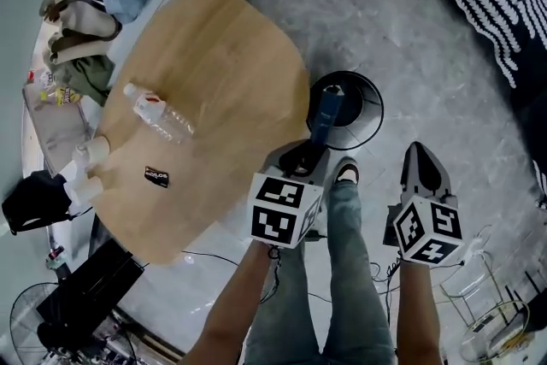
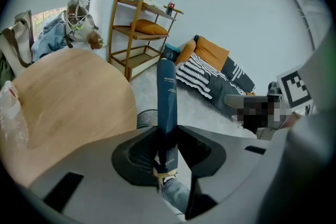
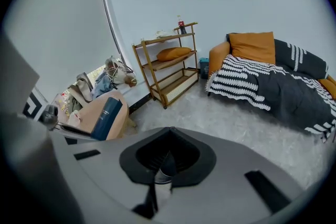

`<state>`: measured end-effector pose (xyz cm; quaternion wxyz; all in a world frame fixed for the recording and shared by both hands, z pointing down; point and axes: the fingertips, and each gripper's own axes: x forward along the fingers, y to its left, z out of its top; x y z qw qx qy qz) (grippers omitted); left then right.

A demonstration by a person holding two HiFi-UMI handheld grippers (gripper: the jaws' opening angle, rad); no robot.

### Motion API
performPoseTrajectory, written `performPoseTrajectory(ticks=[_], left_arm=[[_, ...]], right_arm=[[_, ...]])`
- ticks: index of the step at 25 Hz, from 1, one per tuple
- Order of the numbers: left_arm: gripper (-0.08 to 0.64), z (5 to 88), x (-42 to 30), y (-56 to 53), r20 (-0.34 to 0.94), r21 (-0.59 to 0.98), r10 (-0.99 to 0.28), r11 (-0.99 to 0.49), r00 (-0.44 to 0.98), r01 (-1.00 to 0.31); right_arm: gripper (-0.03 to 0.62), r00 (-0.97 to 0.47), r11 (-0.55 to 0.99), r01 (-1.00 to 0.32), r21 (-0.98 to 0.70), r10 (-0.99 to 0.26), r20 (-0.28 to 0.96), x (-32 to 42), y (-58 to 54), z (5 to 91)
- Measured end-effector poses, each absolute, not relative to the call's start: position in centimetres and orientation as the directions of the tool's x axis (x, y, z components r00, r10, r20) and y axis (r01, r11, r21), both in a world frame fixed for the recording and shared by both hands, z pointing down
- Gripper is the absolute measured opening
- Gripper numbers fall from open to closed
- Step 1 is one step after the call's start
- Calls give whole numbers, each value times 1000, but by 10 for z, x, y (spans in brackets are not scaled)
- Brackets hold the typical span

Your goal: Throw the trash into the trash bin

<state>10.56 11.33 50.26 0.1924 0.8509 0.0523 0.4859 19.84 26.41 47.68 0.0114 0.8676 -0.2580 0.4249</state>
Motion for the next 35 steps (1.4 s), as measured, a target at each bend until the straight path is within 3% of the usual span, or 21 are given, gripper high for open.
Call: performPoseTrajectory(ticks=[26,35], left_arm=[[124,657,136,163,853,335,211,-923,477,-189],[229,661,139,176,834,363,234,-915,500,-177]], right_arm=[[6,423,-879,-425,-216,-404,811,202,331,536],[6,426,-881,-419,-217,-402,810,205,331,537]])
